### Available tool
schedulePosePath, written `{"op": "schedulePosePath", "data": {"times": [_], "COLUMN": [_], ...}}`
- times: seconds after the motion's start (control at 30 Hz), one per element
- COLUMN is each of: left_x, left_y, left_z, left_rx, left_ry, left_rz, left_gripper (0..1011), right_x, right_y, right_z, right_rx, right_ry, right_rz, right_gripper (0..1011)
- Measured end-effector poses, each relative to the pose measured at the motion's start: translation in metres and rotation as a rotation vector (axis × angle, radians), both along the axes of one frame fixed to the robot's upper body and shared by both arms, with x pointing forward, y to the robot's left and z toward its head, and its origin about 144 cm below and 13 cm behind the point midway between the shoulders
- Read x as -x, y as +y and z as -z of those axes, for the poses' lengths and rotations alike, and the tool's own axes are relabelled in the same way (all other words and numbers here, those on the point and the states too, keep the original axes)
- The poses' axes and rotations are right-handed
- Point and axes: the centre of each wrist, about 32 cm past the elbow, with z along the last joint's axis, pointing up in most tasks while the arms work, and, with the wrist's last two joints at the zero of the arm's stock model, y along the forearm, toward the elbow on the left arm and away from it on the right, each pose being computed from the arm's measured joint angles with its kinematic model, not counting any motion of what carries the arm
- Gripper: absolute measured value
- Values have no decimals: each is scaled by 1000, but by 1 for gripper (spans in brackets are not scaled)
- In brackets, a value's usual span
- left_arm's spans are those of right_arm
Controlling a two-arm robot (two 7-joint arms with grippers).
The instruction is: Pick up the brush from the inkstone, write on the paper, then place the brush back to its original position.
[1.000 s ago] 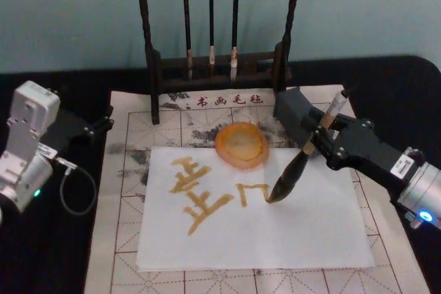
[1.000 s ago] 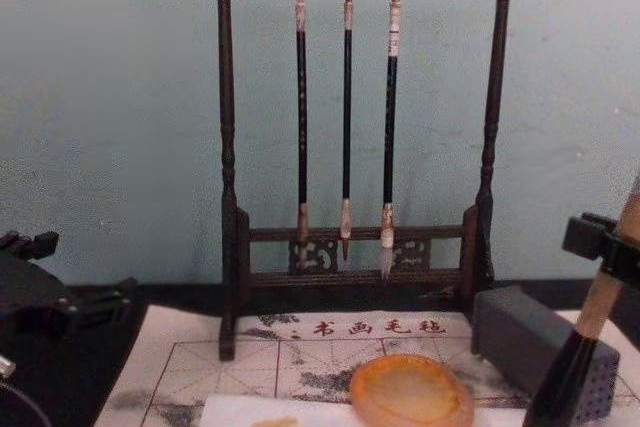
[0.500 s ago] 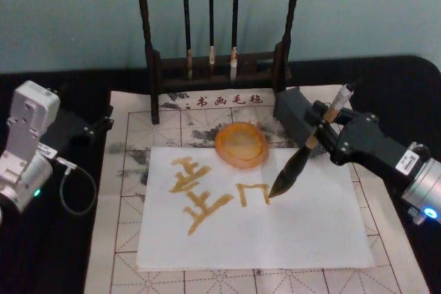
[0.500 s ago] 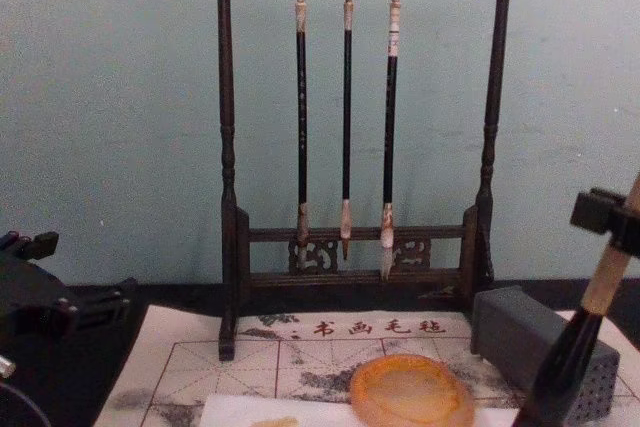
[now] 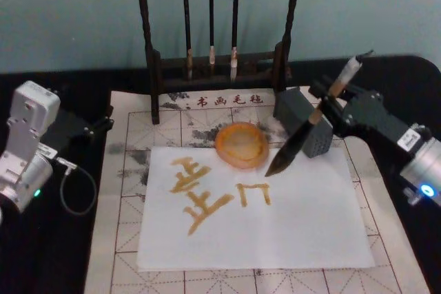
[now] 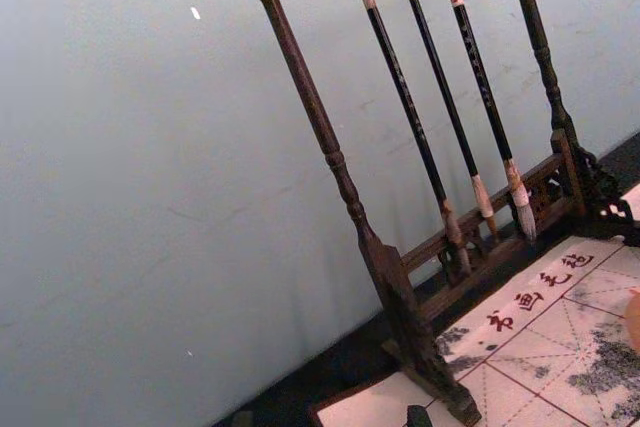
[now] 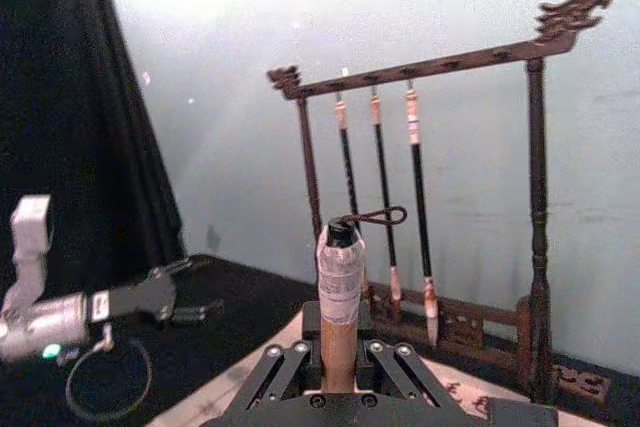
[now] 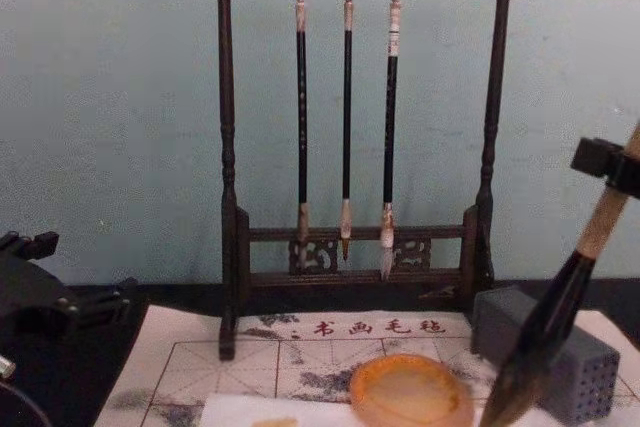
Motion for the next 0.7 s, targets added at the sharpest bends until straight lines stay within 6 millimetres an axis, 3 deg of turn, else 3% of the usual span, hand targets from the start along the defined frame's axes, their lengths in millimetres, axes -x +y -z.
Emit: {"op": "schedulePosePath", "data": {"times": [0.7], "left_x": [0], "left_y": [0], "left_z": [0], "left_rx": [0], "left_ry": [0], "left_rz": [0], "left_gripper": [1001], "right_x": [-53], "right_y": [28], "right_z": [-6], "right_rx": [-244], "right_ry": [272], "right_rz": [183], "right_gripper": [195]}}
